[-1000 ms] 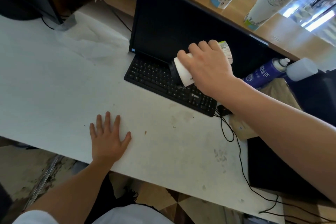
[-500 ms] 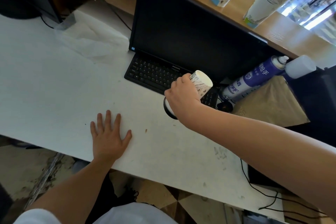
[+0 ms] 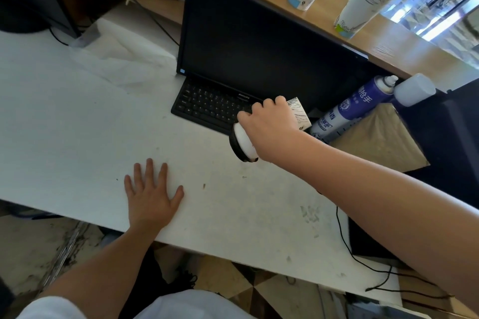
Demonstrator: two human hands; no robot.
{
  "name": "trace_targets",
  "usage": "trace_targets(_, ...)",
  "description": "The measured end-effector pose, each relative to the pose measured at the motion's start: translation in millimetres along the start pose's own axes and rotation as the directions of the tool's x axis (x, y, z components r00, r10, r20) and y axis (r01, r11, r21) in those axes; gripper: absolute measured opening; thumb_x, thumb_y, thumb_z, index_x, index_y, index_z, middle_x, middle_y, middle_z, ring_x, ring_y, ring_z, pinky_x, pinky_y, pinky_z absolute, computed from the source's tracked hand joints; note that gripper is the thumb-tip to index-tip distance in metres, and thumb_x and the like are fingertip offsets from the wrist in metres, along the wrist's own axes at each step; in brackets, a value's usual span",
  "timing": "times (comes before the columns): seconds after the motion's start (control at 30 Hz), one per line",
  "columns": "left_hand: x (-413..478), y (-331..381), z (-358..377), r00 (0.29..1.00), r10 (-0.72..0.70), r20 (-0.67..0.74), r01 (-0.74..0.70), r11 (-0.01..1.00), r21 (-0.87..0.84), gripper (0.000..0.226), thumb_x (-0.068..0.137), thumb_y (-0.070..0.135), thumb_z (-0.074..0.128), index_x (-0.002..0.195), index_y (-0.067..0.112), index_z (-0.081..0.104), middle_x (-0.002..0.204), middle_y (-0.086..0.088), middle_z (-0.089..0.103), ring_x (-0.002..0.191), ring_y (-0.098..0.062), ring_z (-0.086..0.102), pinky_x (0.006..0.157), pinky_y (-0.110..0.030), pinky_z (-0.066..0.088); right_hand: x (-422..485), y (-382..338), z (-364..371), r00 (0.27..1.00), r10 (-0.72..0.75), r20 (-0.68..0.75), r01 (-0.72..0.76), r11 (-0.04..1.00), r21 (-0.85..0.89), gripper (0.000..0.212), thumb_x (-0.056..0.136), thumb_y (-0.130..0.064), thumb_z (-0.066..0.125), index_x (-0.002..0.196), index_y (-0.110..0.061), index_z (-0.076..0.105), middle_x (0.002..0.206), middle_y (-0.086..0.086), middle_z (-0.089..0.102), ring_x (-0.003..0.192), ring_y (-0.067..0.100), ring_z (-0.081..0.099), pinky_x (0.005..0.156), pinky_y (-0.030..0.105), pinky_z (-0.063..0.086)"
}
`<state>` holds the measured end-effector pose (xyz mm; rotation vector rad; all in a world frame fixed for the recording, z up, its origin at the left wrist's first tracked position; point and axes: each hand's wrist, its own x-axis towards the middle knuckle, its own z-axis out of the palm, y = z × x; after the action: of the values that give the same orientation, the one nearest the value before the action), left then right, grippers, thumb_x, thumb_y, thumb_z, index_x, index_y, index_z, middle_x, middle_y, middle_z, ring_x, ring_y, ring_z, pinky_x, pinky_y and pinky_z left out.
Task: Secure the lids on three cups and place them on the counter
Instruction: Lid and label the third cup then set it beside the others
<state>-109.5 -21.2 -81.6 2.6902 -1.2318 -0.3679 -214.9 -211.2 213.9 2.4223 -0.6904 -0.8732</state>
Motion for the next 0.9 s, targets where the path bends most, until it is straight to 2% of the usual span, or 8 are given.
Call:
trace_targets(0.23, 1, 1, 1, 1.000, 0.001, 0.016, -0.002, 1.000, 0.010, 0.085, 0.091, 0.072, 0.016, 0.158, 0.021, 0.018, 0.167, -0.014, 0.006, 0.153, -0.039, -0.003, 0.121, -0.056, -0.005, -17, 24, -4, 0.995, 0.058, -0.083, -0.012, 0.883, 0.470, 0.067, 0.068, -0.031, 0.083, 0.122, -0.024, 0.045, 0.105, 0.000, 0.056, 0.097, 0.027, 0.058, 0.080, 0.037, 0.039)
trace_targets(0.37, 0, 0, -1, 0.999, 0.001, 0.034, -0.002, 1.000, 0.020, 0.085, 0.090, 0.072, 0.014, 0.159, 0.022, 0.014, 0.167, -0.013, 0.003, 0.153, -0.038, -0.007, 0.120, -0.055, -0.008, -21, 30, 2, 0.995, 0.087, -0.053, -0.012, 0.615, 0.788, 0.070, 0.059, -0.030, 0.088, 0.115, -0.026, 0.046, 0.100, -0.003, 0.059, 0.092, 0.024, 0.061, 0.081, 0.043, 0.054)
trace_targets(0.47, 0, 1, -3, 0.999, 0.002, 0.041, -0.002, 1.000, 0.013, 0.085, 0.090, 0.072, 0.015, 0.159, 0.022, 0.015, 0.167, -0.013, 0.003, 0.153, -0.038, -0.007, 0.119, -0.052, -0.013, -27, 27, 11, 0.985, 0.144, -0.099, 0.049, 0.314, 0.948, 0.072, 0.062, -0.026, 0.091, 0.119, -0.029, 0.048, 0.103, -0.007, 0.062, 0.093, 0.017, 0.064, 0.069, 0.033, 0.060)
trace_targets(0.53, 0, 1, -5, 0.999, 0.001, 0.054, -0.002, 1.000, 0.021, 0.085, 0.090, 0.073, 0.014, 0.159, 0.023, 0.015, 0.168, -0.013, 0.002, 0.153, -0.037, -0.008, 0.118, -0.050, -0.018, -29, 17, 20, 0.963, 0.227, -0.141, 0.115, 0.124, 0.986, 0.073, 0.062, -0.027, 0.093, 0.120, -0.031, 0.050, 0.105, -0.012, 0.064, 0.094, 0.008, 0.065, 0.062, 0.017, 0.056)
trace_targets(0.6, 0, 2, -6, 0.998, -0.005, 0.063, 0.003, 0.999, 0.037, 0.086, 0.089, 0.073, 0.013, 0.158, 0.023, 0.016, 0.167, -0.013, 0.004, 0.153, -0.038, -0.006, 0.116, -0.047, -0.022, -26, 0, 33, 0.931, 0.328, -0.163, 0.198, -0.076, 0.977, 0.074, 0.062, -0.023, 0.094, 0.124, -0.029, 0.053, 0.110, -0.012, 0.068, 0.099, 0.003, 0.066, 0.075, 0.013, 0.055)
trace_targets(0.7, 1, 3, -7, 0.996, -0.014, 0.087, 0.010, 0.999, 0.048, 0.086, 0.089, 0.074, 0.012, 0.158, 0.023, 0.015, 0.167, -0.013, 0.004, 0.153, -0.038, -0.006, 0.115, -0.046, -0.024, -15, -30, 61, 0.901, 0.425, -0.083, 0.277, -0.419, 0.865, 0.078, 0.062, -0.014, 0.093, 0.131, -0.014, 0.056, 0.120, 0.003, 0.071, 0.110, 0.015, 0.068, 0.094, 0.034, 0.057)
trace_targets(0.8, 2, 3, -8, 0.994, -0.022, 0.105, 0.016, 0.998, 0.057, 0.086, 0.088, 0.074, 0.010, 0.159, 0.024, 0.012, 0.168, -0.012, 0.001, 0.153, -0.038, -0.008, 0.113, -0.046, -0.027, -7, -57, 84, 0.898, 0.441, 0.015, 0.245, -0.528, 0.813, 0.085, 0.061, -0.024, 0.093, 0.136, -0.014, 0.055, 0.124, 0.004, 0.069, 0.115, 0.019, 0.067, 0.096, 0.041, 0.057)
trace_targets(0.9, 2, 3, -9, 0.993, -0.025, 0.113, 0.018, 0.998, 0.059, 0.087, 0.088, 0.074, 0.009, 0.159, 0.024, 0.009, 0.168, -0.012, -0.002, 0.152, -0.038, -0.011, 0.111, -0.044, -0.031, -5, -70, 97, 0.892, 0.445, 0.083, 0.203, -0.557, 0.805, 0.084, 0.062, -0.026, 0.093, 0.137, -0.020, 0.054, 0.124, -0.001, 0.069, 0.113, 0.012, 0.067, 0.092, 0.033, 0.059)
